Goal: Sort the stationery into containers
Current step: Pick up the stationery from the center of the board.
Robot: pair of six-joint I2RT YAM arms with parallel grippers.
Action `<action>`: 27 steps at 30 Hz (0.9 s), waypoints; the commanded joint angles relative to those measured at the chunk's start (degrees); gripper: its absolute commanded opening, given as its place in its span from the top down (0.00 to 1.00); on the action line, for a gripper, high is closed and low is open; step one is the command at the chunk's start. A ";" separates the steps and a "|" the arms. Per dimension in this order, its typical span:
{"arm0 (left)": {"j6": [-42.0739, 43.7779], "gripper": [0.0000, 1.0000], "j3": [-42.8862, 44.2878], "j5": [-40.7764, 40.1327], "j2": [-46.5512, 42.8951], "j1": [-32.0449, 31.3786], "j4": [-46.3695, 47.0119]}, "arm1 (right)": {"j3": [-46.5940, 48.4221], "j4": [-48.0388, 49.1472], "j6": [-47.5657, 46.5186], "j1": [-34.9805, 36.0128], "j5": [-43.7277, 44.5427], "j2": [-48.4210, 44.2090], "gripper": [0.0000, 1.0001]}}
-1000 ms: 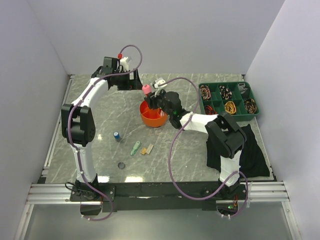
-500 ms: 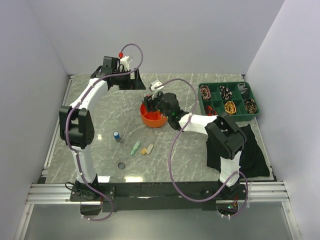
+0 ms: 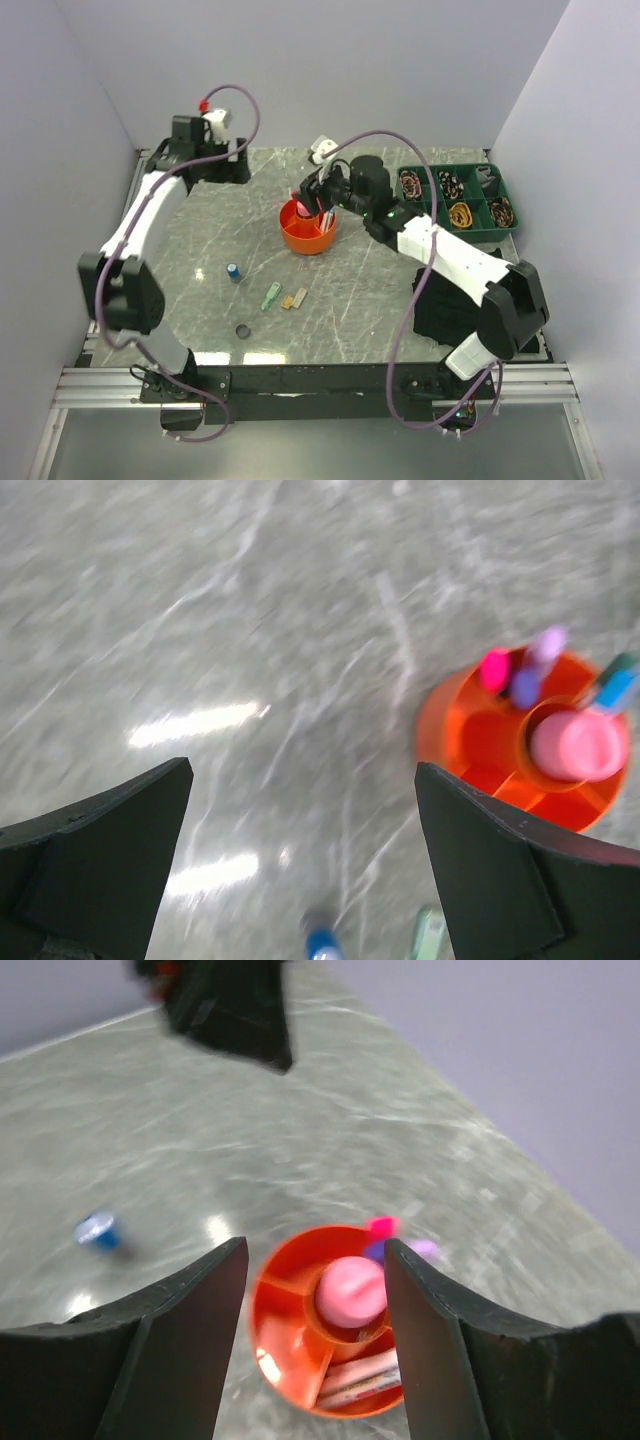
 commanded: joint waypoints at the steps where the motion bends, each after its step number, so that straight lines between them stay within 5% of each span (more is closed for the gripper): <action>1: 2.00 0.01 -8.43 -9.47 -7.97 1.21 -3.17 | 6.25 -32.00 -18.77 0.21 -24.08 1.20 0.37; 5: 12.01 0.02 -12.83 -2.36 -11.13 3.94 -10.10 | 9.42 -40.12 -25.94 0.39 -24.90 4.46 0.37; 9: 18.08 0.18 -17.31 3.36 -15.00 4.38 -15.30 | 8.63 -36.97 -25.25 0.39 -21.12 3.85 0.37; 27: 17.21 0.30 -25.59 1.61 -12.29 -1.94 -14.42 | 3.97 -33.63 -27.18 3.55 -20.76 -0.20 0.38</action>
